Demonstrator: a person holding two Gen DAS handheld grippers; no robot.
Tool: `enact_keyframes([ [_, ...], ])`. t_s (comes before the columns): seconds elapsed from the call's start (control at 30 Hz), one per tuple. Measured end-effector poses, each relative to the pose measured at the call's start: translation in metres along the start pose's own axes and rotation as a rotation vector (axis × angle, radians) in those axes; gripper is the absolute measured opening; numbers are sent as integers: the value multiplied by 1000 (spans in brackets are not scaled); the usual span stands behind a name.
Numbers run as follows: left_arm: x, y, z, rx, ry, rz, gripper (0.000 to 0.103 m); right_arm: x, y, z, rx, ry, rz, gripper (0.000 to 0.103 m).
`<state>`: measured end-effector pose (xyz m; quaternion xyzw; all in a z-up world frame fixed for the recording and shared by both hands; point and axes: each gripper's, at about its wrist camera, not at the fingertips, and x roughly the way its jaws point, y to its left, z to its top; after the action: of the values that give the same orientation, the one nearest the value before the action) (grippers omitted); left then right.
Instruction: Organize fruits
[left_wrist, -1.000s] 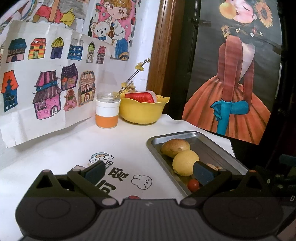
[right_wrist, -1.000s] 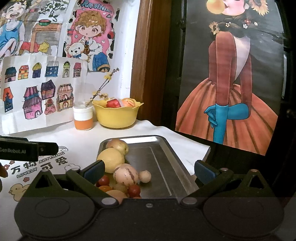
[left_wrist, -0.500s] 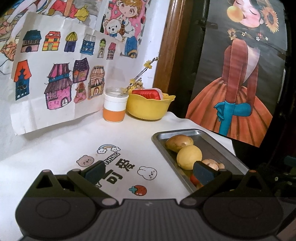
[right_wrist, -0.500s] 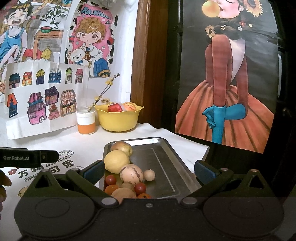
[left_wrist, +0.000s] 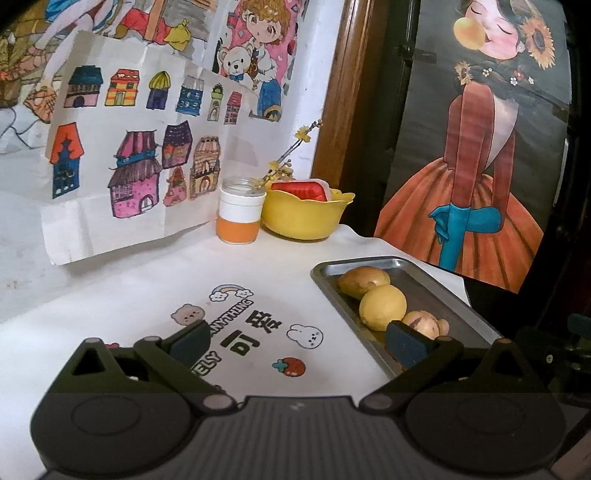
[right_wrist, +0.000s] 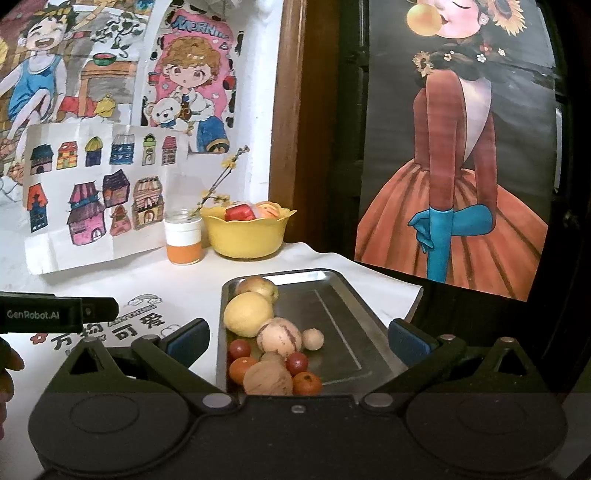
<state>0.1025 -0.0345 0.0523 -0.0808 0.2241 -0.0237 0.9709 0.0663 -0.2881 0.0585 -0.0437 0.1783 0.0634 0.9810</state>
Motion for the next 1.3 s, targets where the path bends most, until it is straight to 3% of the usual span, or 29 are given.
enact_keyframes([
  [1.3,-61,42,-29,-16,-30,107,103,-48,50,-30,-12,16,13,102],
])
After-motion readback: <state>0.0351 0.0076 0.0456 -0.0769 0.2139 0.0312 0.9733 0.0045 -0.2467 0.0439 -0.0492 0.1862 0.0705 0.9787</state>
